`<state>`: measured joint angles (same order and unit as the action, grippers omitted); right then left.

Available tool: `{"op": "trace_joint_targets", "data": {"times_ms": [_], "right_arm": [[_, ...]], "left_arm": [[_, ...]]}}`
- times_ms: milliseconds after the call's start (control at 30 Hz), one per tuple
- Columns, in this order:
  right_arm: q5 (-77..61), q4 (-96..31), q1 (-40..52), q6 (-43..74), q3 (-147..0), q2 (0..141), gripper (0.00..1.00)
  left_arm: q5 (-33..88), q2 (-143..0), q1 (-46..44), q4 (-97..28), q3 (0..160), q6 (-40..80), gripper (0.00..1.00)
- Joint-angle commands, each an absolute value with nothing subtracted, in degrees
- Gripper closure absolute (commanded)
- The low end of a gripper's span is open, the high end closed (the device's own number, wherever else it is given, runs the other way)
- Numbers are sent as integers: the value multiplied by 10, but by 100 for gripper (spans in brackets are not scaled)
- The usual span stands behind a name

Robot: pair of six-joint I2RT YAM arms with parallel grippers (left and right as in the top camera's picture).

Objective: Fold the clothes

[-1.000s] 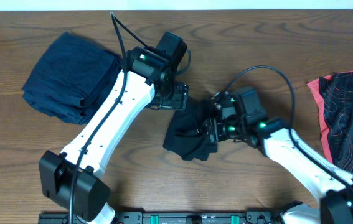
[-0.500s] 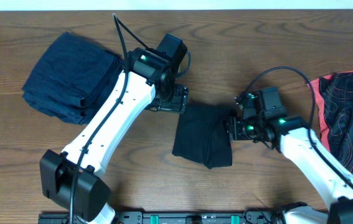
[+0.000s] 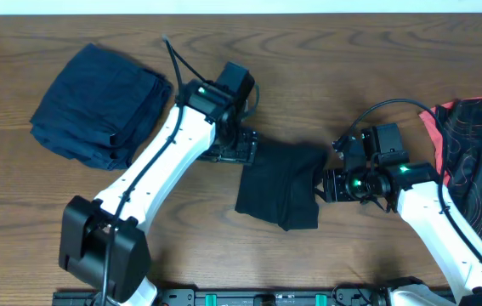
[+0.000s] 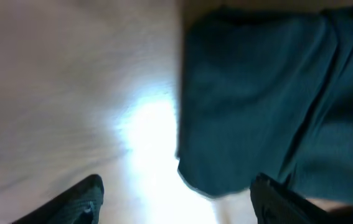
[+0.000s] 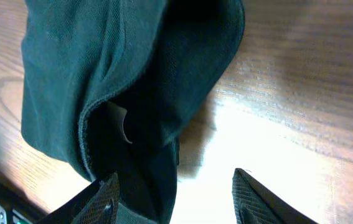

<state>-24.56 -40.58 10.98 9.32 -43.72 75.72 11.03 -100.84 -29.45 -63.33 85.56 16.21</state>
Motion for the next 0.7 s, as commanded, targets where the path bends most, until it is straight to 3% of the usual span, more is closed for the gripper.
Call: {"op": "trace_joint_targets", "data": {"times_ms": [0, 267, 600, 667], "right_arm": [[-255, -382, 113, 80, -440, 750, 44], [-245, -381, 112, 58, -440, 750, 46], [-319, -308, 106, 27, -440, 750, 51], [-320, -308, 105, 27, -440, 750, 52]], "left_arm": [[170, -1012, -294, -561, 802, 136, 23], [174, -1015, -294, -400, 712, 116, 24], [173, -1032, -294, -343, 674, 94, 64], [173, -1032, -294, -340, 674, 94, 68]]}}
